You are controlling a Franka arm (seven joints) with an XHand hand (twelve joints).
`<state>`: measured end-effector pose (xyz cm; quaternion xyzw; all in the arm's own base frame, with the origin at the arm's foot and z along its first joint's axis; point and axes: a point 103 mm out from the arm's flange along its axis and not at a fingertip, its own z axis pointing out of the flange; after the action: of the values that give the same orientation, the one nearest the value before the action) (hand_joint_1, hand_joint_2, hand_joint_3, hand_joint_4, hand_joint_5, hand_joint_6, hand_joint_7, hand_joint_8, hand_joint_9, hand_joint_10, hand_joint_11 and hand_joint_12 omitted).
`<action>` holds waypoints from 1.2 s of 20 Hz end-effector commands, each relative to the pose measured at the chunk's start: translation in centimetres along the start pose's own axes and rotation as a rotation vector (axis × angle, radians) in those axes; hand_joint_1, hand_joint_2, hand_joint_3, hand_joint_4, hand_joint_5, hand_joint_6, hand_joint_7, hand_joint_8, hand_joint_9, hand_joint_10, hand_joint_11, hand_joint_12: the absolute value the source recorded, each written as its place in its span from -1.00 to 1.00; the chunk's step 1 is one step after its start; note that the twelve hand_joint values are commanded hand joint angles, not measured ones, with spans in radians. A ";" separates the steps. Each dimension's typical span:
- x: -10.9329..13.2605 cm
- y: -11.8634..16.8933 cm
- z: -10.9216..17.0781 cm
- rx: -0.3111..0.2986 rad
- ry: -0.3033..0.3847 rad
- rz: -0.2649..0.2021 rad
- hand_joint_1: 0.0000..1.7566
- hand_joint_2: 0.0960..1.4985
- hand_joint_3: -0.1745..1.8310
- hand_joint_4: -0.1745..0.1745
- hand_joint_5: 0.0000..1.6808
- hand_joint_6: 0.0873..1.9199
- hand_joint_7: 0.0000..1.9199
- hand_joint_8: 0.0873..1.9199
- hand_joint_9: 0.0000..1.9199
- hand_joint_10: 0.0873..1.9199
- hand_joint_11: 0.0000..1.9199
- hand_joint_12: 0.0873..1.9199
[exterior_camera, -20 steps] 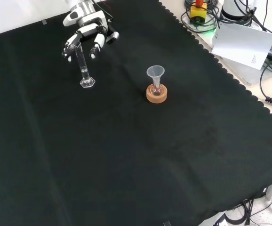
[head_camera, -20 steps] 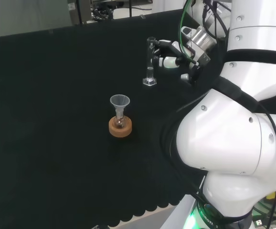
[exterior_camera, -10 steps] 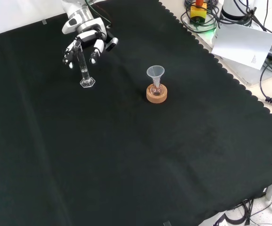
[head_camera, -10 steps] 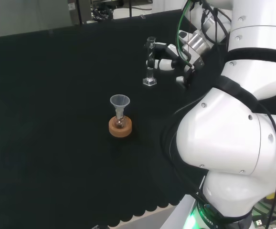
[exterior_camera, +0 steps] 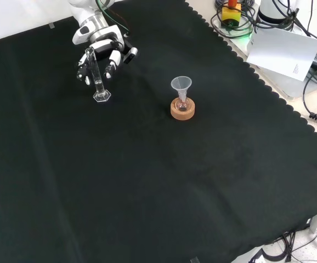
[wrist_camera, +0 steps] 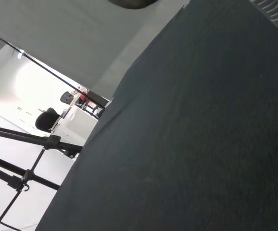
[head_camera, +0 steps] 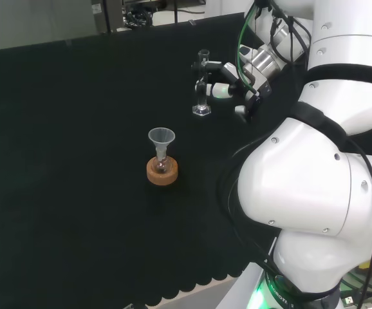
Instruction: Pick up the graduated cylinder.
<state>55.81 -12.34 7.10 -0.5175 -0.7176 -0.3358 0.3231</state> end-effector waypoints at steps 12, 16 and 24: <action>0.0 0.6 0.5 -0.012 0.020 0.005 0.23 0.43 -1.00 -0.17 -0.21 -0.70 -0.32 -0.48 0.02 -0.76 -0.19 0.07; -0.2 0.7 0.8 -0.016 0.025 0.001 0.24 0.47 -1.00 -0.11 -0.18 -0.57 -0.28 -0.48 0.06 -0.78 -0.14 0.05; -0.1 0.9 1.1 -0.026 -0.006 0.018 0.33 0.62 -1.00 -0.03 -0.03 -0.45 -0.09 -0.48 0.19 -0.84 0.05 -0.07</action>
<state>56.51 -11.53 6.53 -0.5214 -0.7089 -0.3456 0.3258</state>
